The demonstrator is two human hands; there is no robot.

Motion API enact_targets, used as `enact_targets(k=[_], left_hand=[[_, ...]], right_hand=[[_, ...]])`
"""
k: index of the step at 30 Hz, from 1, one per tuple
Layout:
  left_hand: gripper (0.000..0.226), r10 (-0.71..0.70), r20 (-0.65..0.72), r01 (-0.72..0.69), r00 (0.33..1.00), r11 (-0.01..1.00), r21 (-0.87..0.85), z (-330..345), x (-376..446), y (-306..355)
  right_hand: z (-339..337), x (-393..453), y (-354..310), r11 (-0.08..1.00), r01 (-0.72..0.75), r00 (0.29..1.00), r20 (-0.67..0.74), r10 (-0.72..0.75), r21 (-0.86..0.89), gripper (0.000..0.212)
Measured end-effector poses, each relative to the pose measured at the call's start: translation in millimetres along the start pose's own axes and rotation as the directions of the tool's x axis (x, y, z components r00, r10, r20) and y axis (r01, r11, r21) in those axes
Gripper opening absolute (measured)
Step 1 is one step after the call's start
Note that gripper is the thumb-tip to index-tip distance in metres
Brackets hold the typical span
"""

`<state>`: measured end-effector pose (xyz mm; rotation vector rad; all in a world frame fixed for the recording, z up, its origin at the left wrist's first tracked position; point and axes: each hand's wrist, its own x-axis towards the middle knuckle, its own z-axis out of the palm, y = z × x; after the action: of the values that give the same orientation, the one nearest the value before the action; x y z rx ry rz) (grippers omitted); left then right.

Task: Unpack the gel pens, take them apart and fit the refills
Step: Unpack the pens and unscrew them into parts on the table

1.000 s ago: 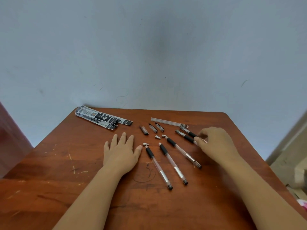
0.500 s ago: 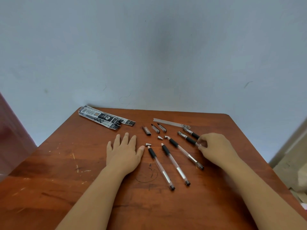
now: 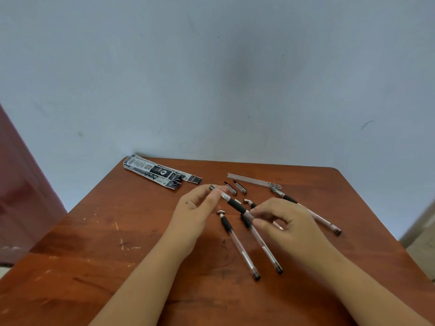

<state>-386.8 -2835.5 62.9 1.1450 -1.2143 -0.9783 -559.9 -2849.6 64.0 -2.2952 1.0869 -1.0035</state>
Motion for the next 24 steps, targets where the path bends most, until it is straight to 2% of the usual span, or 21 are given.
enact_targets(k=[1, 3, 5, 7, 9, 11, 14, 16, 18, 20, 21, 24], left_hand=[[0.017, -0.056, -0.001, 0.055, 0.998, 0.982, -0.183, -1, 1, 2], [0.024, -0.146, -0.037, 0.110, 0.989, 0.867, -0.487, -6, 4, 6], [0.026, -0.217, -0.104, 0.102, 0.971, 0.763, -0.639, -12, 8, 8], [0.026, -0.241, -0.156, 0.089, 0.958, 0.766, -0.637, -16, 10, 7], [0.025, -0.175, -0.164, 0.084, 0.971, 0.888, -0.453, -17, 10, 5], [0.026, -0.057, -0.122, 0.034, 0.991, 0.983, -0.182, -15, 8, 3], [0.028, 0.044, -0.068, -0.036, 0.997, 0.992, 0.122, -11, 4, 1], [0.023, 0.177, 0.008, -0.166, 0.984, 0.905, 0.393, -8, 2, 0], [0.018, 0.262, 0.173, -0.312, 0.949, 0.728, 0.610, -3, -1, -3], [0.026, 0.231, 0.340, -0.409, 0.912, 0.567, 0.715, 0, -1, -9], [0.029, 0.210, 0.381, -0.433, 0.900, 0.514, 0.741, 0, -1, -11], [0.033, 0.241, 0.393, -0.461, 0.887, 0.458, 0.760, 4, -2, -14]], right_hand=[[0, 0, -2, 0.999, 0.007, 1.000, 0.003, -0.007, 0.035, 0.015], [-1, -1, -5, 0.998, 0.017, 1.000, 0.001, -0.017, 0.065, 0.036], [-1, 1, -2, 0.999, 0.019, 1.000, -0.009, -0.019, 0.035, 0.042], [0, 2, 4, 1.000, 0.013, 1.000, -0.022, -0.013, -0.024, 0.035], [3, 3, 10, 0.997, 0.018, 0.999, -0.030, -0.021, -0.077, 0.032], [5, 3, 14, 0.996, 0.013, 0.999, -0.041, -0.017, -0.089, 0.030], [5, 3, 15, 0.998, 0.014, 0.996, -0.085, -0.019, -0.067, 0.030], [5, 3, 15, 0.999, 0.011, 0.992, -0.125, -0.015, -0.034, 0.029], [6, 2, 14, 1.000, 0.002, 0.992, -0.130, -0.003, -0.010, 0.030], [7, 2, 13, 1.000, -0.008, 0.995, -0.098, 0.008, 0.000, 0.031], [8, 2, 12, 1.000, -0.010, 0.997, -0.074, 0.010, -0.001, 0.032], [10, 2, 15, 0.998, 0.000, 1.000, -0.008, 0.000, -0.061, 0.031]])
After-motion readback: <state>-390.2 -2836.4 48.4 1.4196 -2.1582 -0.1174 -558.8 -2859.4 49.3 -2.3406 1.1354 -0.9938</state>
